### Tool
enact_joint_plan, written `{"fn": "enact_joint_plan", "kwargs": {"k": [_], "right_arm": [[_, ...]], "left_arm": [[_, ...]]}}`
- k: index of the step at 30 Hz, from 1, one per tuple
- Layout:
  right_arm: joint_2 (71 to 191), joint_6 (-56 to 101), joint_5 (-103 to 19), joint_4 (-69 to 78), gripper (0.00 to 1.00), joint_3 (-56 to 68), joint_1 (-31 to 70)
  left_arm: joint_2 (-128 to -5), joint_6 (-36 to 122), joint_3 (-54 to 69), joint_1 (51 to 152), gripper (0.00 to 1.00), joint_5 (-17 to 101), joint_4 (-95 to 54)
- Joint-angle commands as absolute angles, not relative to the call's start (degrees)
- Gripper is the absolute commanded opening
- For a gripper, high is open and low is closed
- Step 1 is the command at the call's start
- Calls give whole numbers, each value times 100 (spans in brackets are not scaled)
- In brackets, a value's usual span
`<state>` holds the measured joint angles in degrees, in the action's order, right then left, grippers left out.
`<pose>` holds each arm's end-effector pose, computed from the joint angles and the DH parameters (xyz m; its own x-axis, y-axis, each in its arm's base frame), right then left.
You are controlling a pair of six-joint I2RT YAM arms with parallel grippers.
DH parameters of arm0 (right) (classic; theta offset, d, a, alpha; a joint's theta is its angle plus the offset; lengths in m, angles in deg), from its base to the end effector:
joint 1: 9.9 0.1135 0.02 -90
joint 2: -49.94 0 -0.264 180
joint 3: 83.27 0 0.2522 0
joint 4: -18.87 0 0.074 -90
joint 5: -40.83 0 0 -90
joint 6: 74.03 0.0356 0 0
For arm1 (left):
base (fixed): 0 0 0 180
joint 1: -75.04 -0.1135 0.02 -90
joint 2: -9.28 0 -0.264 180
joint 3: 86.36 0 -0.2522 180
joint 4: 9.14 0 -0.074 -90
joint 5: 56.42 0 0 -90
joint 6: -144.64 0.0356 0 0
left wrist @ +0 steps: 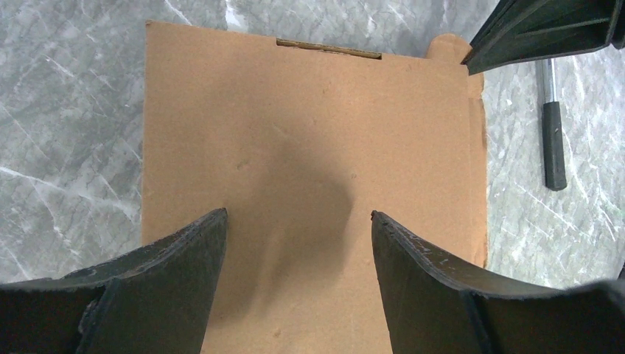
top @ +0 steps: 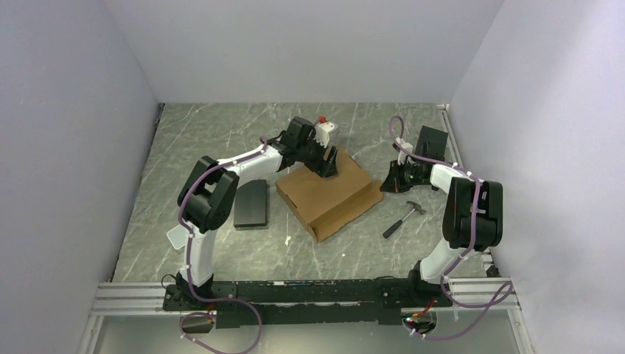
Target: Fold the paper box
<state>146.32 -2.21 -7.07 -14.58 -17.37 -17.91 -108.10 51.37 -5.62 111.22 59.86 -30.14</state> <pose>0.3111 -0.0197 0.1577 -0.7863 -0.1231 -0.6054 -0.4565 0.7761 0.4350 0.3646 -0.2862 0.2027 -0.5545 0.3421 -0.7586 0.7762 0.5414 -0.3232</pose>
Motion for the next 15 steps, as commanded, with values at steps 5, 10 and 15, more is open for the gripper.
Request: {"fn": "enact_joint_plan", "kwargs": {"k": [5, 10, 15], "right_arm": [[14033, -558, -665, -1036, 0, -1905, -1561], [13800, -750, -996, -1016, 0, -2014, -1283], [13755, -862, -1268, -1029, 0, -2055, -1121]], "left_arm": [[-11263, 4673, -265, 11286, 76, 6447, -4098], [-11272, 4551, -289, 11261, 76, 6389, -4100], [-11263, 4430, -272, 11177, 75, 6377, -4117]]}}
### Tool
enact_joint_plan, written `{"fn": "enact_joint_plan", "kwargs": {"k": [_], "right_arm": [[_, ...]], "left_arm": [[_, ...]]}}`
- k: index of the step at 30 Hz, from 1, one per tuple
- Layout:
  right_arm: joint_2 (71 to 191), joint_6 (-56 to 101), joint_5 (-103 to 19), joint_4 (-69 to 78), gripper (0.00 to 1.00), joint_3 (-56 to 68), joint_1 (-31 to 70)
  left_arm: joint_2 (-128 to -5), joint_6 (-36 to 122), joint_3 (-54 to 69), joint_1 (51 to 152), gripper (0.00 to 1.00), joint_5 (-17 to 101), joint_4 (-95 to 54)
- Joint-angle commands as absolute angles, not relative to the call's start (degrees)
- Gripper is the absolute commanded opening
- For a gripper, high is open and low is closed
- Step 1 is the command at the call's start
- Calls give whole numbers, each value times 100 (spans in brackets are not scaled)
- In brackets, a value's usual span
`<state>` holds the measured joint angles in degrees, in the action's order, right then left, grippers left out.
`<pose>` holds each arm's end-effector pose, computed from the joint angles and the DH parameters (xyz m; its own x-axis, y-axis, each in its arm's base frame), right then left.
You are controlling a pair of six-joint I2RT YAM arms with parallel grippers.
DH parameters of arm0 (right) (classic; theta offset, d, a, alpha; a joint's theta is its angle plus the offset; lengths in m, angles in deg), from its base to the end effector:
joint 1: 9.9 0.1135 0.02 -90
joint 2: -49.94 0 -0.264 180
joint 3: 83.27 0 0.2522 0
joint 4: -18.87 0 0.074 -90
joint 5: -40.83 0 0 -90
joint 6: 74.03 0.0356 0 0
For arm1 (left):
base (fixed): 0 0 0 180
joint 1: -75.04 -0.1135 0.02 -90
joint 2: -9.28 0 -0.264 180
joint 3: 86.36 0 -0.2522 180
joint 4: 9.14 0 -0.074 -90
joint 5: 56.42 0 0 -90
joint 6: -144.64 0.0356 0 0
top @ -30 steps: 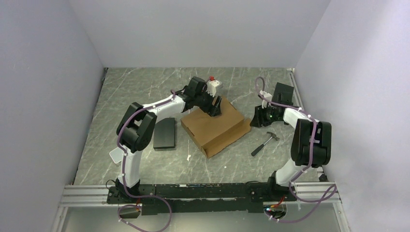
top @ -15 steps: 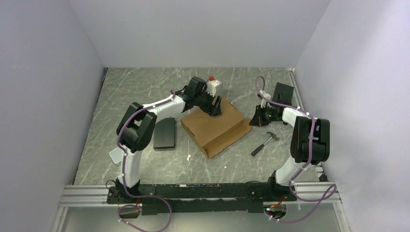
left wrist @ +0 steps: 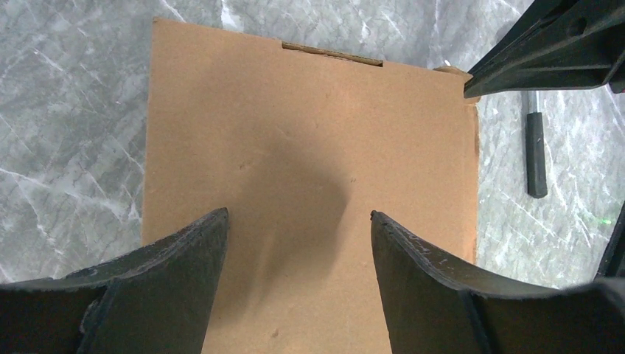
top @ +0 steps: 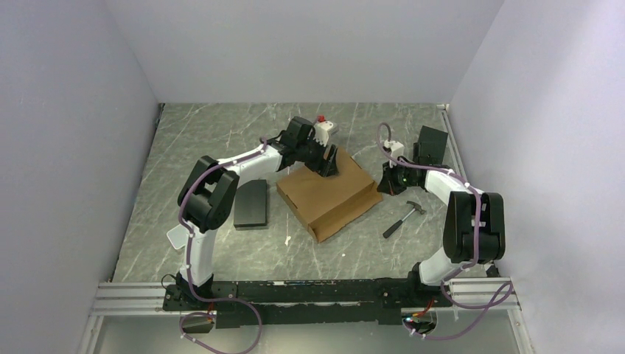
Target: Fold the paper box
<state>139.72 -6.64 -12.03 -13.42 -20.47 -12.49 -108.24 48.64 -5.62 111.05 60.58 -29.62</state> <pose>0.2967 0.0081 0.1751 -0.6881 -0.2757 -0.6712 -0.5814 0.7629 0.2826 0.3658 -0.2858 0.2024 -0.5881 0.3123 -0.7460 0.7529 0.5482 -0.3641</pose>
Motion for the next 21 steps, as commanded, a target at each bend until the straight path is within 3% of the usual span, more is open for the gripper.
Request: {"fn": "enact_joint_plan", "kwargs": {"k": [1, 21], "right_arm": [[13758, -883, -1308, -1047, 0, -2055, -1095], [13667, -1335, -1493, -1318, 0, -2169, -715]], "left_arm": [[-11255, 4411, -259, 11155, 75, 6377, -4111], [-11341, 4400, -318, 10993, 75, 6485, -4189]]}}
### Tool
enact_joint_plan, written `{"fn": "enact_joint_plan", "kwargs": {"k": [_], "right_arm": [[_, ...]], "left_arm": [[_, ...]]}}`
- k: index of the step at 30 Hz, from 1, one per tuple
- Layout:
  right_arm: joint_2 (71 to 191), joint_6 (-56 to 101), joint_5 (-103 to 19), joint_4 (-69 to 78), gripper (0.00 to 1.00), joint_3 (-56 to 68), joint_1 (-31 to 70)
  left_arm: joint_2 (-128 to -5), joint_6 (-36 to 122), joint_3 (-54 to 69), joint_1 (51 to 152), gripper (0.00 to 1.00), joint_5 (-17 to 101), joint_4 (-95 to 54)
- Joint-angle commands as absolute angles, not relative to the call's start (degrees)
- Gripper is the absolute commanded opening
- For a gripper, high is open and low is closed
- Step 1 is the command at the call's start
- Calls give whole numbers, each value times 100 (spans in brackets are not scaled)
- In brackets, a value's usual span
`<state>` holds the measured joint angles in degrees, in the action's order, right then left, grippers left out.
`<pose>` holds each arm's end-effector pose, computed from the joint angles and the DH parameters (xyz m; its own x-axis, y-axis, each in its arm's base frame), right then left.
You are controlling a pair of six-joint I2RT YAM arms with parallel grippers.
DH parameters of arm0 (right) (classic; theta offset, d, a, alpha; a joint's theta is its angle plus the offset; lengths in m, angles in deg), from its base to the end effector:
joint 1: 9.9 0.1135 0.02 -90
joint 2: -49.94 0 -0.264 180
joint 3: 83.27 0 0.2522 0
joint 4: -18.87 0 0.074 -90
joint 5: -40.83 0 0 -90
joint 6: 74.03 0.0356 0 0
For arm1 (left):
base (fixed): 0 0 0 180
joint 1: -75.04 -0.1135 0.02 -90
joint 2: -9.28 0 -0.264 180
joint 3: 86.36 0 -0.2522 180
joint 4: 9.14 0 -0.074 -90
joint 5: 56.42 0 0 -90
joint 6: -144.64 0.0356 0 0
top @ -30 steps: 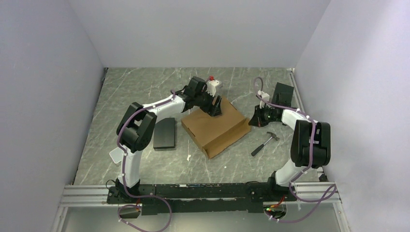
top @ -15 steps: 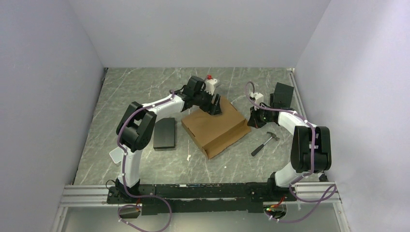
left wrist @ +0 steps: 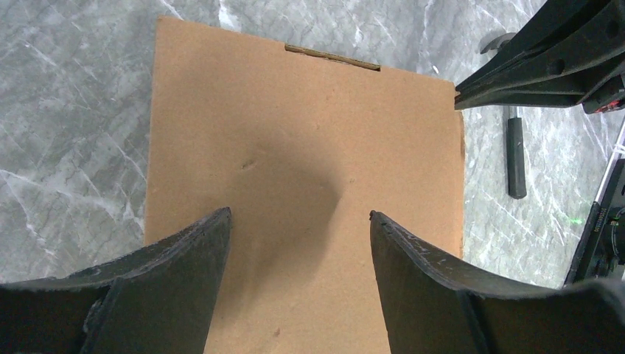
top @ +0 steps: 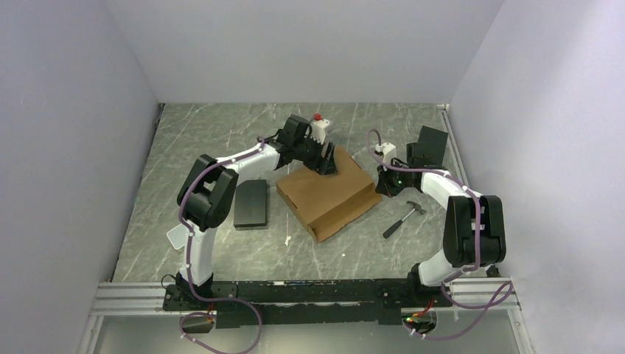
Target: Fold the paper box
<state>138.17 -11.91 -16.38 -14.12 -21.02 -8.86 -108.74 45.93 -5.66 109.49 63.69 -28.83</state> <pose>0.2917 0.0246 0.1778 -0.6197 -0.4044 -0.6727 -0.6608 0.7312 0.1691 0.3733 -0.2778 0.2005 -0.6296 0.2730 -0.7274 0.7265 0.5385 -0.4267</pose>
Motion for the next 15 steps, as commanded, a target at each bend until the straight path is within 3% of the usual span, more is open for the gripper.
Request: {"fn": "enact_joint_plan", "kwargs": {"k": [1, 15], "right_arm": [[13662, -1333, -1524, -1318, 0, -2173, -702], [13481, -1401, -2031, -1166, 0, -2009, -361]], "left_arm": [[-11348, 4403, -318, 10993, 74, 6491, -4197], [-11646, 5024, -611, 11074, 74, 6721, -4640]]}}
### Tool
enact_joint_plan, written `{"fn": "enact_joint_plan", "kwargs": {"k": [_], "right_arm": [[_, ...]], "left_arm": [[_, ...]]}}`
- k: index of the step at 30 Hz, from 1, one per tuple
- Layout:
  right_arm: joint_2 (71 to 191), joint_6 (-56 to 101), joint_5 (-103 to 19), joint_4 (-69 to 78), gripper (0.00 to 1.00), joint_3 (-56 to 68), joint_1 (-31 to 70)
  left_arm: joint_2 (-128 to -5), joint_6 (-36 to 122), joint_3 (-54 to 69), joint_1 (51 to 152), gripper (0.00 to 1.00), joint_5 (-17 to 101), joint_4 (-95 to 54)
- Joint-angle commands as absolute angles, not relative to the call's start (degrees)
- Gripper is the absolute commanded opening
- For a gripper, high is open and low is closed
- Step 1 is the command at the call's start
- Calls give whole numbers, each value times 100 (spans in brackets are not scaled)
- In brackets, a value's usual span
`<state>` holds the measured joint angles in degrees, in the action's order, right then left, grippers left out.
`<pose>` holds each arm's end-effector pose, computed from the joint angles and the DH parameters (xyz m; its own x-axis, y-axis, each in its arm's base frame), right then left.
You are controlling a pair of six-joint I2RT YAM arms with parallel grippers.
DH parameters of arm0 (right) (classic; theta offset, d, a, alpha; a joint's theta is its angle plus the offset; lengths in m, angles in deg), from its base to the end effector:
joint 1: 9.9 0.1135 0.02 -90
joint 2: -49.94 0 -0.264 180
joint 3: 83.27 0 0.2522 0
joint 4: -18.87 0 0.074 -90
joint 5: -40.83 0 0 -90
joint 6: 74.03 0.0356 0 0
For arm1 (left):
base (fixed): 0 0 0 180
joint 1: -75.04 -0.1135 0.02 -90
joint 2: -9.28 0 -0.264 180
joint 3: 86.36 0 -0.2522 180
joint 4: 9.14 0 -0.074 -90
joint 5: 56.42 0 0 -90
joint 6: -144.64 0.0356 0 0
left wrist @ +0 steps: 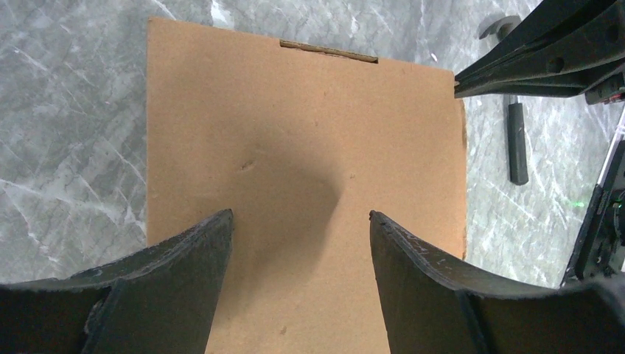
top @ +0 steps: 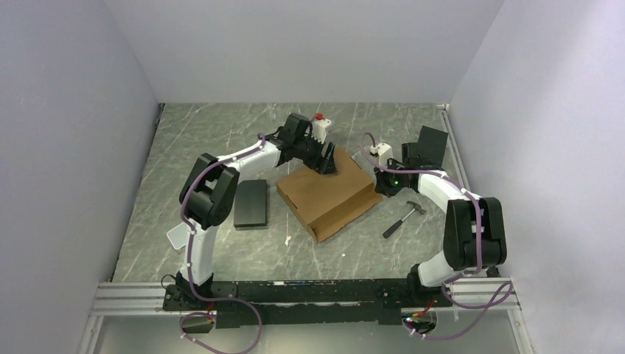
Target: Fold the paper box
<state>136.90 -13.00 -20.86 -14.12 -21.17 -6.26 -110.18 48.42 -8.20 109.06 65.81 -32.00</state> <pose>0.2892 0.0353 0.1819 -0.5902 -0.4648 -0.6600 -0.6785 0.7286 0.0935 0.3784 -0.2784 0.1994 -0.6226 0.3097 -0.7186 0.7464 0.5107 -0.4266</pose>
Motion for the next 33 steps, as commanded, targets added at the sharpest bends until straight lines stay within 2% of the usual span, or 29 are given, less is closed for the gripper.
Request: {"fn": "enact_joint_plan", "kwargs": {"k": [1, 21, 33], "right_arm": [[13459, -1402, -2105, -1149, 0, -1989, -302], [13580, -613, -2606, -756, 0, -1503, 50], [13562, 9, -2913, -248, 0, -1826, 50]], "left_arm": [[-11675, 5051, -635, 11092, 74, 6724, -4669], [-11945, 5200, -839, 11289, 74, 6788, -4893], [-11868, 5033, -837, 11282, 75, 6709, -4783]]}}
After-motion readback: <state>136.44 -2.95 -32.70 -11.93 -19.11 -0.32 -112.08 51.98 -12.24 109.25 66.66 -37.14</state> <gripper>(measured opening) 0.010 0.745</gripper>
